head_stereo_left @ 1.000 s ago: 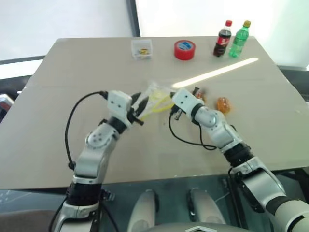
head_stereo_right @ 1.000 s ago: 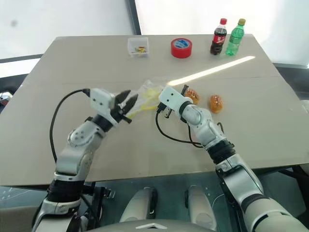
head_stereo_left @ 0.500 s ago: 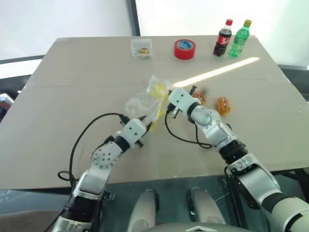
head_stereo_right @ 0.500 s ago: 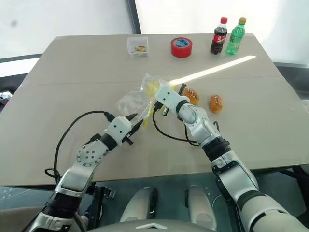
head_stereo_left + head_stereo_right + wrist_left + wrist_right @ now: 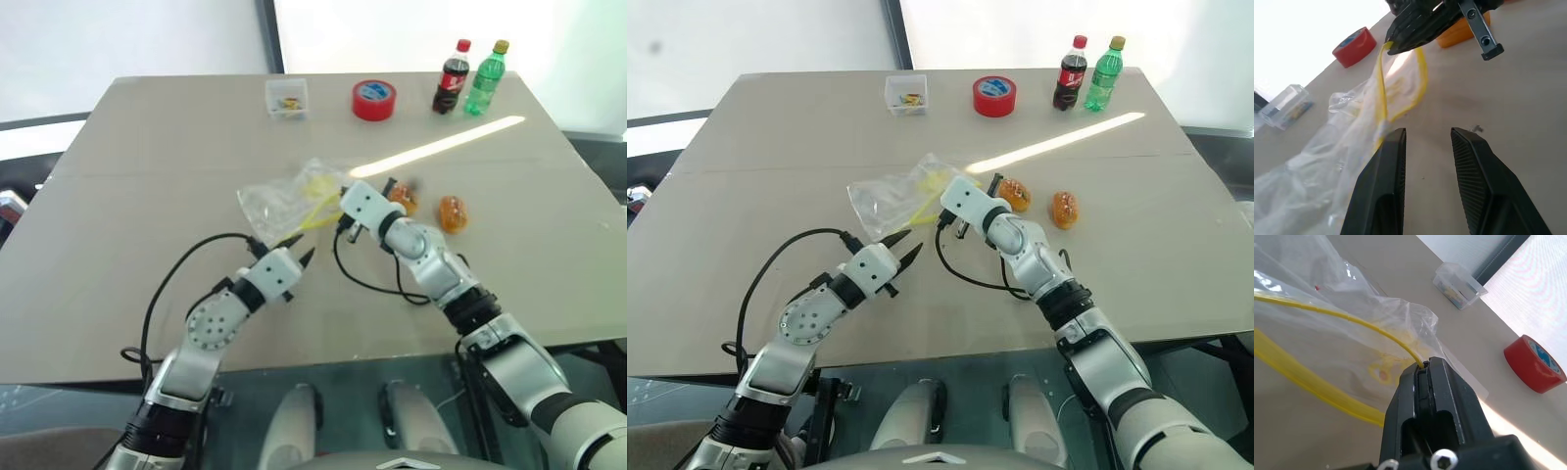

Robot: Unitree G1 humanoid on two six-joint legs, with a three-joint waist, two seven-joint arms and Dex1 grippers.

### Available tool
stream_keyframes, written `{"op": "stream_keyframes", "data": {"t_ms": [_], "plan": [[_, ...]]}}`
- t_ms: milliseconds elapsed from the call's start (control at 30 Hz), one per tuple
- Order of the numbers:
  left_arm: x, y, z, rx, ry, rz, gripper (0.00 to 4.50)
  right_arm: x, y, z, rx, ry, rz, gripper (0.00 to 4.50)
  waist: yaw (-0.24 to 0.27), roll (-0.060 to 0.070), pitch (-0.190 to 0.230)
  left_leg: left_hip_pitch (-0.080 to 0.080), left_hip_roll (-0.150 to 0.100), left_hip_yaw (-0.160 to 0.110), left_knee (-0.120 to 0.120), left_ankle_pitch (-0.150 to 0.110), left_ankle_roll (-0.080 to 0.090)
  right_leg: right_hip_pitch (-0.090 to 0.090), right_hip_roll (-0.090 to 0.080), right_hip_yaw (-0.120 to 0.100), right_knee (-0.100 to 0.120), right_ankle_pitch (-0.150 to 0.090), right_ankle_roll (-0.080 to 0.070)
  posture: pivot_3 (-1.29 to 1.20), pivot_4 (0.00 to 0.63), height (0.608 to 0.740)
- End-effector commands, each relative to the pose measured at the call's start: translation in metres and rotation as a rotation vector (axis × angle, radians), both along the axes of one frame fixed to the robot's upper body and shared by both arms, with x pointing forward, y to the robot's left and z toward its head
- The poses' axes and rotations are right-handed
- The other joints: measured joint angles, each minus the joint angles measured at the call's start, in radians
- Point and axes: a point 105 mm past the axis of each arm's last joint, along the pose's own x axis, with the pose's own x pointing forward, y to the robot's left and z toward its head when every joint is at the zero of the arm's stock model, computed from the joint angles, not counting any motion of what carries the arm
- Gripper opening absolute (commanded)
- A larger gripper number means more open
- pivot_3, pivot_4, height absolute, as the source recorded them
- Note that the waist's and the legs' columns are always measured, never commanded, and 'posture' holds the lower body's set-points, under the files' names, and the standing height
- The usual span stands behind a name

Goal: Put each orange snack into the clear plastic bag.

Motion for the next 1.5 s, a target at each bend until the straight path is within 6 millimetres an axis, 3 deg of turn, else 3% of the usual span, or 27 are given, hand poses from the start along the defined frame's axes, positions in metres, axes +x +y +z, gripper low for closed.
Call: {"op": "stream_keyframes", "data": {"t_ms": [33,167,900,1233,1500], "plan": [[-0.007,-0.007,0.022,-0.012,-0.122,-0.045,1.53,-0.004,0.004,0.007,0.011,-0.039,0.02,0.0,0.0,0.0,0.0,0.0,0.0,0.0,0.0,0.0,0.0,0.0,0.0,0.0,0.0,0.0,0.0,0.0,0.15,0.74],[-0.014,-0.01,0.015,0.041,-0.131,-0.065,1.53,-0.005,0.008,0.005,0.011,-0.033,0.025,0.0,-0.002,0.0,0.0,0.0,0.0,0.0,0.0,0.0,0.0,0.0,0.0,0.0,0.0,0.0,0.0,0.0,0.15,0.74],[-0.007,0.04,0.001,0.226,-0.135,0.185,1.53,-0.009,0.013,0.0,0.012,-0.021,0.042,0.0,-0.002,0.0,0.0,0.0,0.0,0.0,0.0,0.0,0.0,0.0,0.0,0.0,0.001,0.0,0.0,0.0,0.15,0.74],[0.004,0.038,-0.001,0.22,-0.136,0.173,1.53,-0.008,0.011,0.003,0.018,-0.027,0.034,0.0,-0.001,0.0,0.0,0.0,0.0,0.0,0.001,0.0,0.0,0.0,0.0,0.0,0.001,0.0,0.0,0.0,0.15,0.74],[0.0,0.025,0.0,0.216,-0.153,0.108,1.53,-0.009,0.009,0.0,0.014,-0.022,0.03,0.0,-0.001,0.0,0.0,0.0,0.0,0.0,0.0,0.0,0.0,0.0,0.0,0.0,0.001,0.0,0.0,0.0,0.15,0.74]]}}
